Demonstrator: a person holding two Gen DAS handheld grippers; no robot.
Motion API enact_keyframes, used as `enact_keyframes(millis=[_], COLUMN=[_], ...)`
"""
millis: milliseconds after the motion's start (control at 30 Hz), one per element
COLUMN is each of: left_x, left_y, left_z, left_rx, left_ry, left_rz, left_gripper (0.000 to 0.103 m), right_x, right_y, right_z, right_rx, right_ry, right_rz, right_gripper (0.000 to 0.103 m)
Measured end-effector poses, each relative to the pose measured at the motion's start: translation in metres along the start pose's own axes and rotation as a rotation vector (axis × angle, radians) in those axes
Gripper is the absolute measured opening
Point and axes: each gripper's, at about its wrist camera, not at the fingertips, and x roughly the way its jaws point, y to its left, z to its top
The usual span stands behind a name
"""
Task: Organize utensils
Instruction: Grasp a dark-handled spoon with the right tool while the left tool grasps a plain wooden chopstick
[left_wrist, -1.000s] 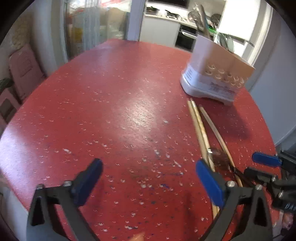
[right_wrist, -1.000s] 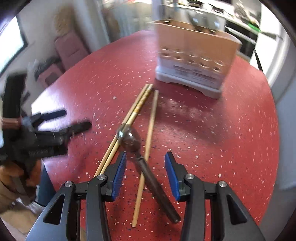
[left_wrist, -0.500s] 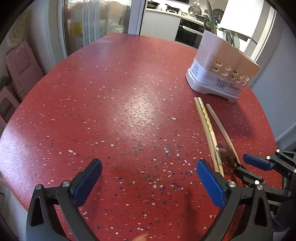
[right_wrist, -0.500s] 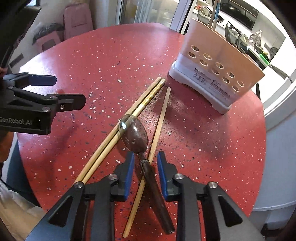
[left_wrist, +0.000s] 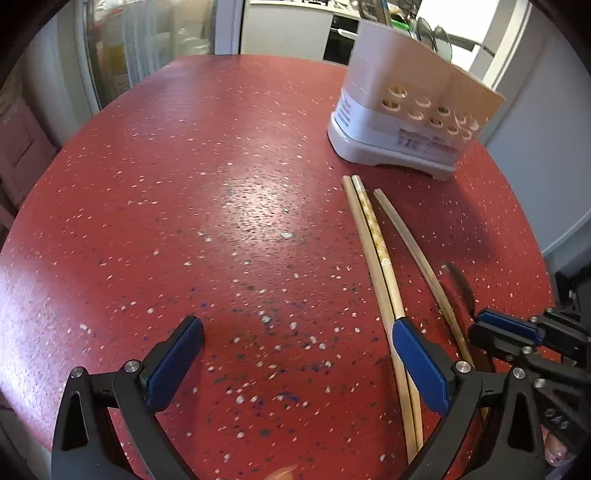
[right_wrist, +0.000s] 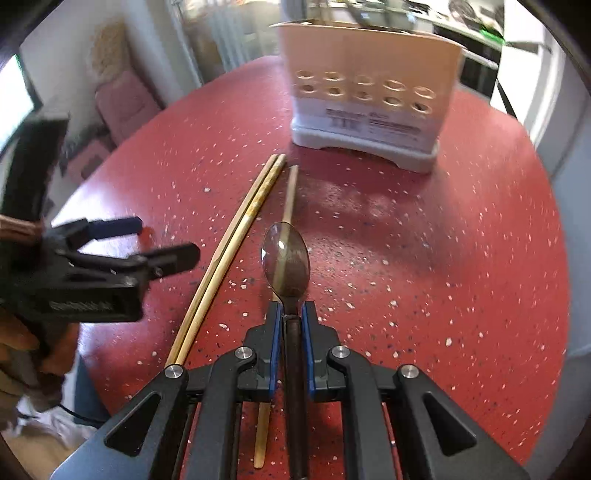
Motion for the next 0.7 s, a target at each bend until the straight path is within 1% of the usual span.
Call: enact_keyframes(millis=[200,267,367,433,567,700], left_x=[0.016,0.021,0.028,0.023,0.022,0.017], left_y=[-0.013,-0.019,-0.031,-0.041,-0.042,-0.051], left_z=[0.017,0.019,0.025,0.020,0.021,0.024], left_rx=[0.017,0.041,0.065,0.070,0.068,0.105], left_ry=[0.014,0.026,0.035,0.031,0.040,0.049], left_rz=[0.012,0.049,0.070,0.075,0.082,0.127], left_gripper=[0.103,0.103,0.103,0.103,0.103,0.103], right_x=[-0.008,-0.010,-0.015,-0.016,-0.016,-0.020], right_y=[-0.007,-0.007,-0.009,-0.009,-0.013,-0.018], right_z=[-0.002,-0.003,-0.006,-0.006,-0.006,-0.006], right_rx=[0.032,0.039,0.048,0.051,0.060,0.085], right_ry=[-0.021,-0.025,-0.033,-0.039,-0.042,-0.044], right_rz=[0.019,0.027,0.034,0.035,0.043,0.056], right_gripper=[0.012,0.012,0.012,0.012,0.012,0.012])
